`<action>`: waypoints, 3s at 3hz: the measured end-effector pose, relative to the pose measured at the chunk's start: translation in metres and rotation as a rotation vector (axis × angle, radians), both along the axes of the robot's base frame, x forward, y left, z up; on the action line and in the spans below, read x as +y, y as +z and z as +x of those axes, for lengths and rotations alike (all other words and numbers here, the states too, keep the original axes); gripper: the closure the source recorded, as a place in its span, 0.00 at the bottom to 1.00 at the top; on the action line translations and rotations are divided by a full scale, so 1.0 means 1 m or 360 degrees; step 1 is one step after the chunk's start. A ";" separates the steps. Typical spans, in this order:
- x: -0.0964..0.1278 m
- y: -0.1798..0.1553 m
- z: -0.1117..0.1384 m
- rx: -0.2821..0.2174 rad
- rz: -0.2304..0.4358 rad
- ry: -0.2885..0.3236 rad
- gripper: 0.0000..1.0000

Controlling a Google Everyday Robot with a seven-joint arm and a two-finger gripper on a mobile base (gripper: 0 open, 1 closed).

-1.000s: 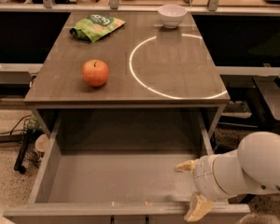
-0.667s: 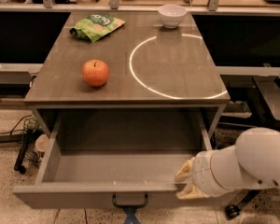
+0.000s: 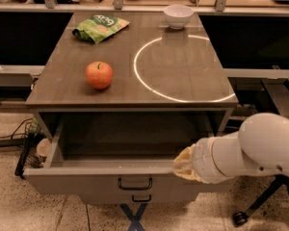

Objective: Close top drawer

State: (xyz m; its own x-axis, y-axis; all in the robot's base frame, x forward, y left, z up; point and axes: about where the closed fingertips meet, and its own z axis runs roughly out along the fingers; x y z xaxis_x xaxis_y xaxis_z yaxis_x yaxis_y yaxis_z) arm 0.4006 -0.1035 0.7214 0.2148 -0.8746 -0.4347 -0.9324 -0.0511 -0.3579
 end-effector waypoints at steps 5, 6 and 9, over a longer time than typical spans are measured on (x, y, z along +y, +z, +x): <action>-0.061 -0.002 -0.046 0.0087 -0.0076 -0.0124 0.90; -0.058 -0.016 -0.054 0.0128 -0.0115 -0.0105 1.00; -0.024 -0.068 -0.027 0.0167 -0.0185 -0.0072 1.00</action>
Offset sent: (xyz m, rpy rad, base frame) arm 0.0117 -0.0322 0.0286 0.0270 -0.0454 -0.0572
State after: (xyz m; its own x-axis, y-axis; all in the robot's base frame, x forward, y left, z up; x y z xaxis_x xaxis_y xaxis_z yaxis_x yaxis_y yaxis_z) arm 0.3738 -0.1271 0.6536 0.1330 -0.9281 -0.3477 -0.9666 -0.0439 -0.2526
